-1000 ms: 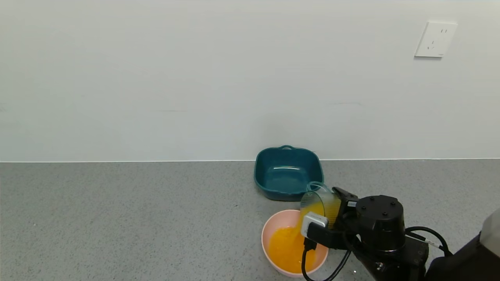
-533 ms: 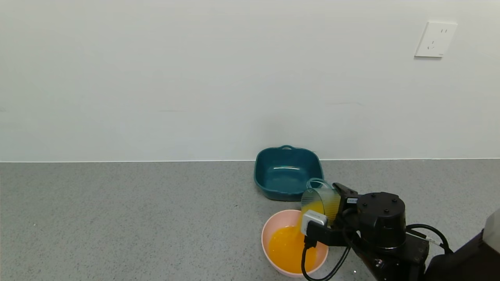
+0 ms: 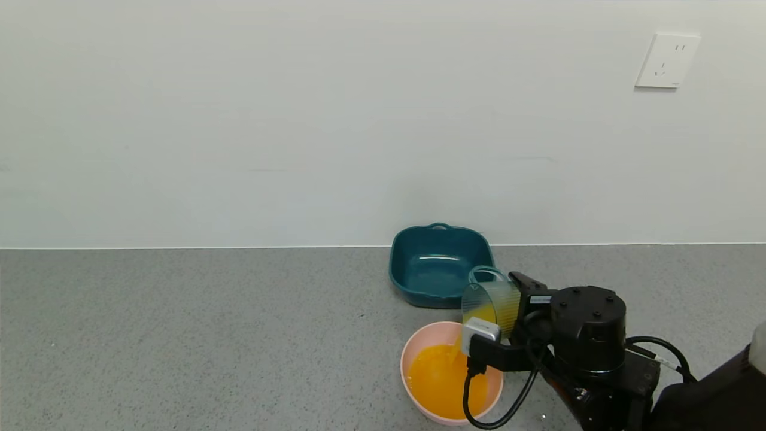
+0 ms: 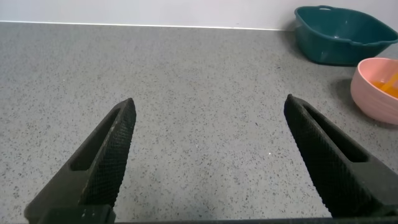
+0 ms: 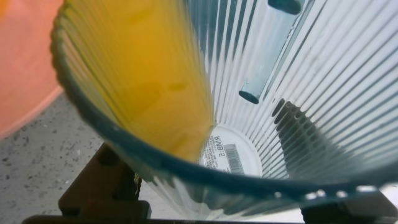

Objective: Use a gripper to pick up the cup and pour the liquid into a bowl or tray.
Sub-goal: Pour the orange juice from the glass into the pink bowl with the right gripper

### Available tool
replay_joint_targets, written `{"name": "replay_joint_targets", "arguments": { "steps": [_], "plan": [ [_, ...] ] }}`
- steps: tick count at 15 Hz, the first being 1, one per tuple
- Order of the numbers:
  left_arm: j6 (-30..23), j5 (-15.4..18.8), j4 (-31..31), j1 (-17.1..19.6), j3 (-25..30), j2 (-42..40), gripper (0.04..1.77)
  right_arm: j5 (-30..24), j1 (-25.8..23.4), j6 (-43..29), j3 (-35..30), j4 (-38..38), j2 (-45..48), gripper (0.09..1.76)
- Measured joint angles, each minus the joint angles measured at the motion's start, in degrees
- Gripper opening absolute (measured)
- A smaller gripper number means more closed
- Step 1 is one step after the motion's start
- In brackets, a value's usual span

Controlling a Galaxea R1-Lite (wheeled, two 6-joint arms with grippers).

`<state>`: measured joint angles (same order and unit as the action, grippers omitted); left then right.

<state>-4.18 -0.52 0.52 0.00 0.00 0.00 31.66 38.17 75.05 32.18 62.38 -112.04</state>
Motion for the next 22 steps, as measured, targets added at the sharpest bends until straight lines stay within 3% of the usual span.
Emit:
{"name": "replay_joint_targets", "arguments": {
  "steps": [22],
  "plan": [
    [0.00, 0.01, 0.00, 0.00, 0.00, 0.00, 1.72, -0.10, 0.72, 18.44, 1.35, -0.34, 1.27, 1.36]
  ]
}}
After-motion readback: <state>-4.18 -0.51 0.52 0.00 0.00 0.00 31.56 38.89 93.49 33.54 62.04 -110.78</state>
